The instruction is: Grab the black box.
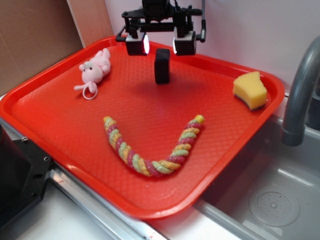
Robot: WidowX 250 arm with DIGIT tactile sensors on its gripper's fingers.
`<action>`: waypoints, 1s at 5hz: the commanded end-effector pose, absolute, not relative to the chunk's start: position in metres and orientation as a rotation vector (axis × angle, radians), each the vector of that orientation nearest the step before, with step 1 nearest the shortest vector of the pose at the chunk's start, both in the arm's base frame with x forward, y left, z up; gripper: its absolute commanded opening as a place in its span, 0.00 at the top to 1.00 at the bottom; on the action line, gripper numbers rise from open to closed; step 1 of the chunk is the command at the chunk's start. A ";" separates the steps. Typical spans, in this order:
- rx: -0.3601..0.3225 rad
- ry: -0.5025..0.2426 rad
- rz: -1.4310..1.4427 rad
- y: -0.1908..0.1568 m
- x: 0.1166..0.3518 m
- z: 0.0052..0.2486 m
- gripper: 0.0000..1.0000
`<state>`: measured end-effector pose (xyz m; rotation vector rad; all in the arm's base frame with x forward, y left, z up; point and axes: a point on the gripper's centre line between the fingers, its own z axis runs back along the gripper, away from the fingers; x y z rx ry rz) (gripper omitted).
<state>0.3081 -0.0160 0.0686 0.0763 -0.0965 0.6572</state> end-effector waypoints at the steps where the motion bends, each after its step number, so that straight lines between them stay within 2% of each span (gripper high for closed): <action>1: 0.134 -0.153 0.627 -0.008 0.318 0.065 0.00; 2: 0.168 -0.118 0.619 -0.001 0.315 0.044 0.22; 3: 0.164 -0.124 0.597 0.003 0.310 0.041 1.00; 4: 0.162 -0.136 0.575 0.004 0.295 0.053 1.00; 5: 0.095 -0.170 0.506 -0.004 0.270 0.095 1.00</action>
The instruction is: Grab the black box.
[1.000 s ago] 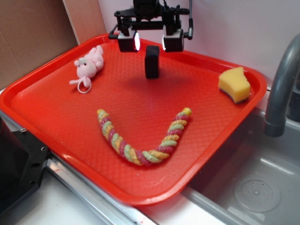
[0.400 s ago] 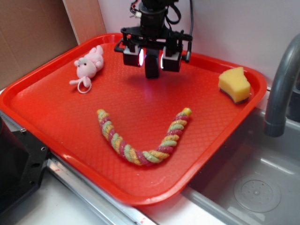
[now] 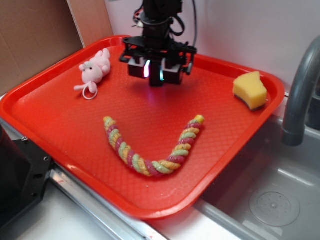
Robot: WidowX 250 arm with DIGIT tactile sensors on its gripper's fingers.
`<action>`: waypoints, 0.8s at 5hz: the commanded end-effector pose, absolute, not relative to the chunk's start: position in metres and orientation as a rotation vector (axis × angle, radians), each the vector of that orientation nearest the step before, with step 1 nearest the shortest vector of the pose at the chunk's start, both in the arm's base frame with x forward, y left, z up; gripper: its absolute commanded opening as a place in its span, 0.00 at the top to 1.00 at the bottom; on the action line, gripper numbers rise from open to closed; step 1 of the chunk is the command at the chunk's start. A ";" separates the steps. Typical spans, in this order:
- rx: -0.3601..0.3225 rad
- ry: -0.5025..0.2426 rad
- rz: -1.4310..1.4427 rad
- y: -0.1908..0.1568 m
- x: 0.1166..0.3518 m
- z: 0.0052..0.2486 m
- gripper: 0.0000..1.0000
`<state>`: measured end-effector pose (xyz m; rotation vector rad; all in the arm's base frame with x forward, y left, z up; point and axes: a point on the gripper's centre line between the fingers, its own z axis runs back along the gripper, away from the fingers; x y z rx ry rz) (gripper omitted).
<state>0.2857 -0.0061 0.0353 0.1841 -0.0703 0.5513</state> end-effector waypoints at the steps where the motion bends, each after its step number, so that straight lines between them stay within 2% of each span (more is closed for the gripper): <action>1: -0.029 -0.187 0.264 -0.020 0.226 0.144 1.00; 2: -0.125 -0.127 0.130 -0.013 0.189 0.196 1.00; 3: -0.195 -0.117 0.071 -0.002 0.178 0.228 1.00; 4: -0.189 -0.083 0.040 -0.001 0.189 0.223 1.00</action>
